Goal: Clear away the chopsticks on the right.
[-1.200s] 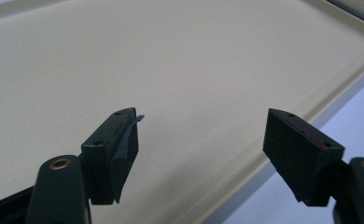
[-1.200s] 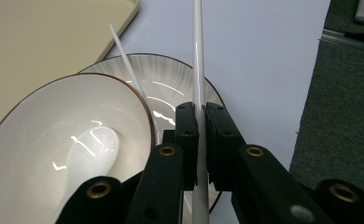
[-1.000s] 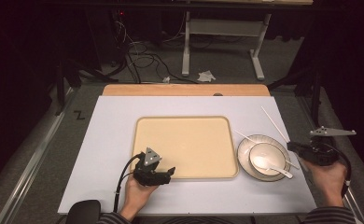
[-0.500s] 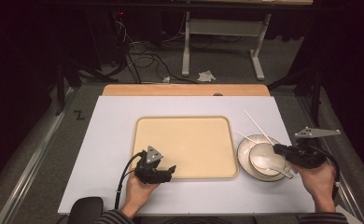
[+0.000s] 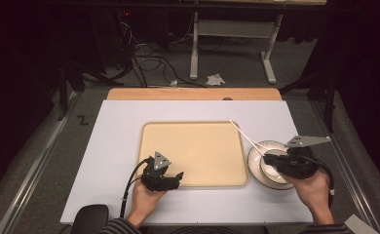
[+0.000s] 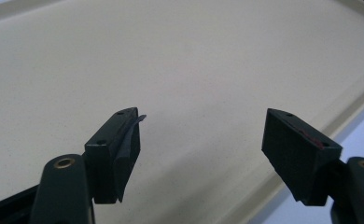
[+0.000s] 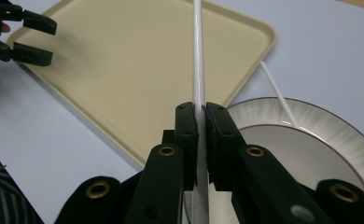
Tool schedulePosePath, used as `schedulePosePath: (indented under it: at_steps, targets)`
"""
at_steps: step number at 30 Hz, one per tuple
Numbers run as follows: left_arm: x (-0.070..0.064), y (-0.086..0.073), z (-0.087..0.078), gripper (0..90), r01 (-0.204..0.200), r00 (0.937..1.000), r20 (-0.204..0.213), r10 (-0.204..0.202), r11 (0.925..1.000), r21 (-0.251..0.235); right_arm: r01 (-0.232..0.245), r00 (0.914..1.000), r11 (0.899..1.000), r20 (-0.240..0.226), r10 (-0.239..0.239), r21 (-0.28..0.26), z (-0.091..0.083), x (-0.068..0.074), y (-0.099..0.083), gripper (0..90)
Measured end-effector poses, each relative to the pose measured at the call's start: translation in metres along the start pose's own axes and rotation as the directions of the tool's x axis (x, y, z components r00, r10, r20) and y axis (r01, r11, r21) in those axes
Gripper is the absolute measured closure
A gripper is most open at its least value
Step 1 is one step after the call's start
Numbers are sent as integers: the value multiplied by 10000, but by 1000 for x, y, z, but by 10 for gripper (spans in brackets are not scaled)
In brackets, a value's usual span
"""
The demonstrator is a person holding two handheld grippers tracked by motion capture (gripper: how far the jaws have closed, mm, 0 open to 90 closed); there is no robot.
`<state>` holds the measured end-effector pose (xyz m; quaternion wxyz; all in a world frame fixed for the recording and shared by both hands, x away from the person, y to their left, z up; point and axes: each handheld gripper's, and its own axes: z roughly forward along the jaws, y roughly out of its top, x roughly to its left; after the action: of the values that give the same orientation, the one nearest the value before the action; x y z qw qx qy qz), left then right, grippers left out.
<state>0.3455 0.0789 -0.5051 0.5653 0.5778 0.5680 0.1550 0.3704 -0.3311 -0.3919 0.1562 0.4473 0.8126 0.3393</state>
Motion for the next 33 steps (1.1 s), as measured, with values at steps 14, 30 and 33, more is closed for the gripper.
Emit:
schedulePosePath:
  at_steps: [14,30,33]
  targets:
    - [0,1,2,281,19,9999,-117,-20,10000,-47,755,9910,9971,-1107,-756,-55,15,48,15,860]
    - [2,2,-4,278,-86,9996,-254,81,9998,-171,1200,9839,9890,-1433,-1069,862,79,93,33,859]
    - [3,2,-6,277,-77,9995,-307,71,9998,-209,1332,9841,9841,-1331,-1173,1178,92,97,36,859]
